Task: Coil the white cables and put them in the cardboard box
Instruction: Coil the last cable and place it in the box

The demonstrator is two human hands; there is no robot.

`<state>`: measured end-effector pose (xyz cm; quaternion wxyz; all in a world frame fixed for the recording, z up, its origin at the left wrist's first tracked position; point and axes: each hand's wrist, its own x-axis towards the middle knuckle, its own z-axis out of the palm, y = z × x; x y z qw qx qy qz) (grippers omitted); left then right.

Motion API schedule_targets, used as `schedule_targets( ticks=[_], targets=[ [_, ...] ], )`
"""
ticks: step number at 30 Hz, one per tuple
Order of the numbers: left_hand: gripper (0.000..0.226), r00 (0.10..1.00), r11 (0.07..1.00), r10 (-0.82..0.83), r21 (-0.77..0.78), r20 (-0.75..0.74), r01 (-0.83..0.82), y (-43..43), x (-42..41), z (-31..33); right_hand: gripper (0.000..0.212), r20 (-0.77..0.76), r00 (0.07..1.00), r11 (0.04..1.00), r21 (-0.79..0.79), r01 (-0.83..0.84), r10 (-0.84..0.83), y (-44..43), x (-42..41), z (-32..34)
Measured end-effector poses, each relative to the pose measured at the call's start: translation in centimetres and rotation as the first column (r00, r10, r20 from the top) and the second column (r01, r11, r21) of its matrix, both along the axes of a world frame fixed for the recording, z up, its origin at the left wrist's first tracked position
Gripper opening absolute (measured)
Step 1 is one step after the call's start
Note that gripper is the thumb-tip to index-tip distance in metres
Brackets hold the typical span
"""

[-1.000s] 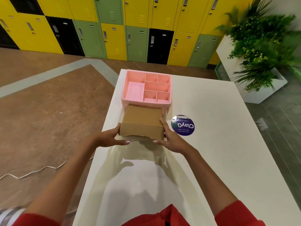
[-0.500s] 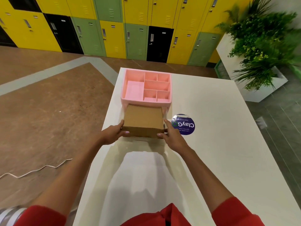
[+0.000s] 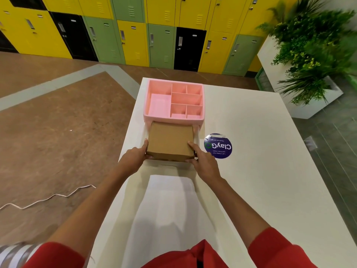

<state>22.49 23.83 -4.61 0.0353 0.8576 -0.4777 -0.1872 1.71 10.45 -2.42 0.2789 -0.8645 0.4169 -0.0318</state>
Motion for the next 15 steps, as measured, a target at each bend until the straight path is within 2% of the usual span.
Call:
schedule_targets(
  ticks=[2,4,6,9,11,15],
  targets=[
    [0.063,1.0,1.0,0.003,-0.006,0.002,-0.003,0.0,0.2,0.2,0.062,-0.001,1.0,1.0,0.0,-0.011,0.011,-0.1,0.0,0.0],
    [0.062,0.998,1.0,0.015,-0.004,-0.067,-0.015,-0.1,0.3,0.6,0.063,0.014,1.0,0.999,0.035,-0.024,0.024,-0.3,0.1,0.2],
    [0.06,0.974,0.999,0.032,-0.009,-0.225,-0.034,-0.3,0.5,1.2,0.064,0.017,0.999,0.996,0.083,-0.034,0.032,-0.6,0.1,0.3],
    [0.078,0.84,0.989,0.132,0.017,-0.527,-0.144,-0.8,1.1,1.7,0.058,-0.002,0.998,0.991,0.125,-0.055,0.056,-1.2,0.3,0.3],
    [0.066,0.769,0.985,0.146,0.019,-0.622,-0.171,-0.9,1.4,1.8,0.052,-0.002,0.998,0.985,0.162,-0.067,0.068,-1.5,0.5,0.5],
    [0.048,0.701,0.973,0.164,-0.006,-0.694,-0.232,-1.4,1.7,1.8,0.048,0.011,0.998,0.974,0.219,-0.063,0.062,-1.8,0.4,0.7]
  ],
)
